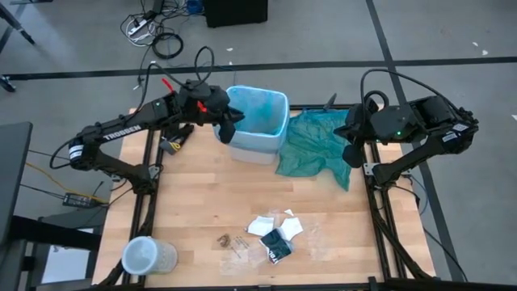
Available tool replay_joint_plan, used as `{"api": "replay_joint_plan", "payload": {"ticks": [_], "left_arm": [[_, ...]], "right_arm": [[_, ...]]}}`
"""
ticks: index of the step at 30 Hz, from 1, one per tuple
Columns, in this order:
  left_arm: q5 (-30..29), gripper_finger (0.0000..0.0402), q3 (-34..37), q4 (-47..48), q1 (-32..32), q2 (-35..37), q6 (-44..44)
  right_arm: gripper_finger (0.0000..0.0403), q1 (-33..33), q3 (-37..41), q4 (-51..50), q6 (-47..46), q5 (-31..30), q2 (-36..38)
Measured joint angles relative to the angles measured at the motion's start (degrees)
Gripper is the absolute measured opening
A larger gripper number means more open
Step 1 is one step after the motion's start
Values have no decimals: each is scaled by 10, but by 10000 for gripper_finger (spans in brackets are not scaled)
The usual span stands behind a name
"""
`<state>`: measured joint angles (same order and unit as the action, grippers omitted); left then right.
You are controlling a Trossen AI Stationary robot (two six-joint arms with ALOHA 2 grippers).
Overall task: Place trash/remove bag and relplace
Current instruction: Put the transparent plastic into the trash bin, then put the brown paper into the trash bin
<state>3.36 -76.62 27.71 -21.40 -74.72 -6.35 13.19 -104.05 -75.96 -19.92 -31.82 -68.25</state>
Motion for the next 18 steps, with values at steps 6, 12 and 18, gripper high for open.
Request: {"api": "replay_joint_plan", "payload": {"ticks": [6,12,18], "left_arm": [[24,130,-57,108,6,0,30],[-20,146,-171,245,37,0,47],[-40,119,-227,350,161,1,16]], "right_arm": [[31,0,0,0,-3,44,0],[45,0,4,-7,-23,77,0],[44,5,39,-7,-31,96,0]]}}
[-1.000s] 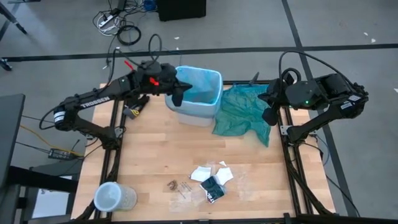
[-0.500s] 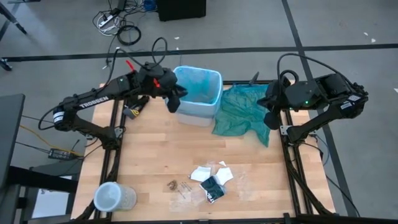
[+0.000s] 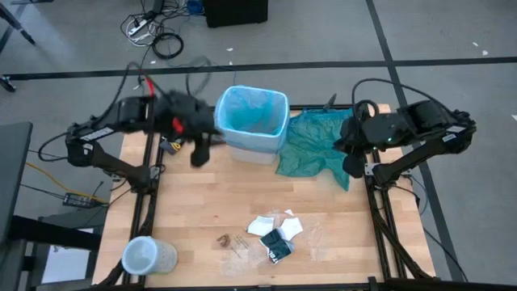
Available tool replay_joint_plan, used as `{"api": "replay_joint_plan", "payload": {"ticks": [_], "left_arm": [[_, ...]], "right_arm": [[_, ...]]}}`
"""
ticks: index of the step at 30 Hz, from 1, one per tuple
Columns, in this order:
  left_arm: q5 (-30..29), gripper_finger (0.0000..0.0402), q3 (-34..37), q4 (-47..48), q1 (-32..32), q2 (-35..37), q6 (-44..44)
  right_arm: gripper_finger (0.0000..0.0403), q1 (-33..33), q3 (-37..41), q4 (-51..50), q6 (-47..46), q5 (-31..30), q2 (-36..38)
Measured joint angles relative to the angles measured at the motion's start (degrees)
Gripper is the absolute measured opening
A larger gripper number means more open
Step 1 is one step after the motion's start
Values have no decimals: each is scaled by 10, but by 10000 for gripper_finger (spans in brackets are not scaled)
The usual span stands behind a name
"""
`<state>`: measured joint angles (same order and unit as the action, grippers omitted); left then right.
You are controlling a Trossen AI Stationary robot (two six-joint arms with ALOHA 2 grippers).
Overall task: Place trash/remove bag and relplace
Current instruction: Put the brown paper into the trash bin
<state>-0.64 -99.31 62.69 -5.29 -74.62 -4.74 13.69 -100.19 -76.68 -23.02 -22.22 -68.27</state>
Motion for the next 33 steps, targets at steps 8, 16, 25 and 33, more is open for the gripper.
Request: {"api": "replay_joint_plan", "payload": {"ticks": [8,16,25,33], "left_arm": [[-53,106,57,66,204,-5,-119],[-73,106,252,-37,294,-9,-165],[15,109,443,-267,313,-9,-166],[58,129,494,-380,318,-64,-167]], "right_arm": [[45,18,68,-2,-40,20,0],[45,24,110,10,-44,24,0],[59,24,116,10,-40,47,0],[109,24,116,10,-41,47,0]]}}
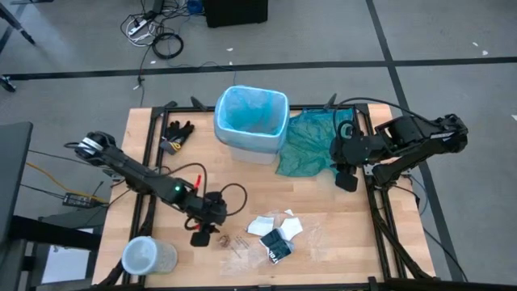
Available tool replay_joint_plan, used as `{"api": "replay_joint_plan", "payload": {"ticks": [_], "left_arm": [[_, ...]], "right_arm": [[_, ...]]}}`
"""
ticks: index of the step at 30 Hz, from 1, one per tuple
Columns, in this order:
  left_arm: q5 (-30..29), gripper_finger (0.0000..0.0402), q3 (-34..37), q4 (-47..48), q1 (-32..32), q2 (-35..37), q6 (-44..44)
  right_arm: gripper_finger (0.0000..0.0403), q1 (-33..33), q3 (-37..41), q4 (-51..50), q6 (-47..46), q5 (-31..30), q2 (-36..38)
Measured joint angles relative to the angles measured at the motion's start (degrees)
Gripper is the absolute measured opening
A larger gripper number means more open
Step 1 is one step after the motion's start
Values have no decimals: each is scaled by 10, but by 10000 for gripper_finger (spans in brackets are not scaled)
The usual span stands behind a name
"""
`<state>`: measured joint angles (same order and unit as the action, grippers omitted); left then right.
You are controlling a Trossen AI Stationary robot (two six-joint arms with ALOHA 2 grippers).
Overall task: Place trash/remove bag and relplace
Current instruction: Put the brown paper into the trash bin
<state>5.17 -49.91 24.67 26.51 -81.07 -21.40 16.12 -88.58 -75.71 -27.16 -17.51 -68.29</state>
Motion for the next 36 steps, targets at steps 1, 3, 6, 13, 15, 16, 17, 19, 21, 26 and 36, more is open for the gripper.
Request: {"api": "replay_joint_plan", "payload": {"ticks": [1,3,6,13,15,16,17,19,21,26,36], "left_arm": [[10,131,0,-10,2,-11,0],[25,136,0,-39,4,-31,0],[31,141,0,-65,9,-55,-1],[33,143,0,-77,13,-95,1],[33,143,0,-84,13,-106,5],[33,143,0,-90,14,-110,11],[30,143,0,-91,14,-115,14],[20,143,0,-93,14,-121,14],[19,143,0,-105,14,-130,15],[26,143,-1,-128,17,-168,28],[66,56,-4,-129,14,-209,-19]], "right_arm": [[115,0,0,0,-1,1,0],[129,0,0,0,-1,2,0],[150,0,0,0,-1,-2,0],[191,0,0,0,-3,-7,0],[199,0,0,0,-3,-7,0],[201,0,0,0,-4,-7,0],[204,0,0,0,-4,-7,0],[206,0,0,0,-4,-7,0],[206,0,0,0,-9,-7,0],[202,0,0,0,-18,-6,0],[193,0,0,-3,-43,7,0]]}}
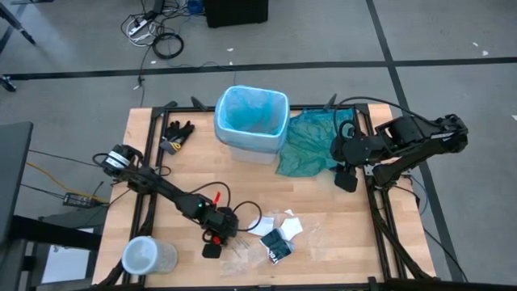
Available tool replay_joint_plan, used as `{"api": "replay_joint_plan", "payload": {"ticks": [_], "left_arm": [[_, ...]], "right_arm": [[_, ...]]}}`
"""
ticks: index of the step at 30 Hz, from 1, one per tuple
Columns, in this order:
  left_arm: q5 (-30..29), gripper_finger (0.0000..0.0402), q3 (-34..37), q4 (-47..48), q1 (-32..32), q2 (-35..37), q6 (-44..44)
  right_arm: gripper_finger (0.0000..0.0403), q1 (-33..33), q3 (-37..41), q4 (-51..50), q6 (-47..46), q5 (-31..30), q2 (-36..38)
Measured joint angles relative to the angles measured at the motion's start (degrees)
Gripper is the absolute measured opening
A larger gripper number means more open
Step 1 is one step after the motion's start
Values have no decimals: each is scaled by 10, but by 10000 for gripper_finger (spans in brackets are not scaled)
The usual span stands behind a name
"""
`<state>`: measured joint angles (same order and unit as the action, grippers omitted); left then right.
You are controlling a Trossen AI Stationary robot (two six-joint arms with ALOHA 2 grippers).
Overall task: Place trash/remove bag and relplace
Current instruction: Put the brown paper into the trash bin
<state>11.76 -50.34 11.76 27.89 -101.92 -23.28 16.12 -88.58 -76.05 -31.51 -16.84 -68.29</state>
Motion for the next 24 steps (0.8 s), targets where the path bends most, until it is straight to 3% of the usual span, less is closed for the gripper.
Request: {"api": "replay_joint_plan", "payload": {"ticks": [2,8,14,24], "left_arm": [[2,20,-1,11,-2,11,-13],[-57,15,-36,105,-9,42,-19],[-121,13,-110,254,-29,74,63],[-291,13,-258,394,-109,136,206]], "right_arm": [[185,0,0,0,-4,-1,0],[149,0,0,-4,1,-22,0],[125,0,0,-4,14,-50,0],[121,0,0,-5,16,-76,0]]}}
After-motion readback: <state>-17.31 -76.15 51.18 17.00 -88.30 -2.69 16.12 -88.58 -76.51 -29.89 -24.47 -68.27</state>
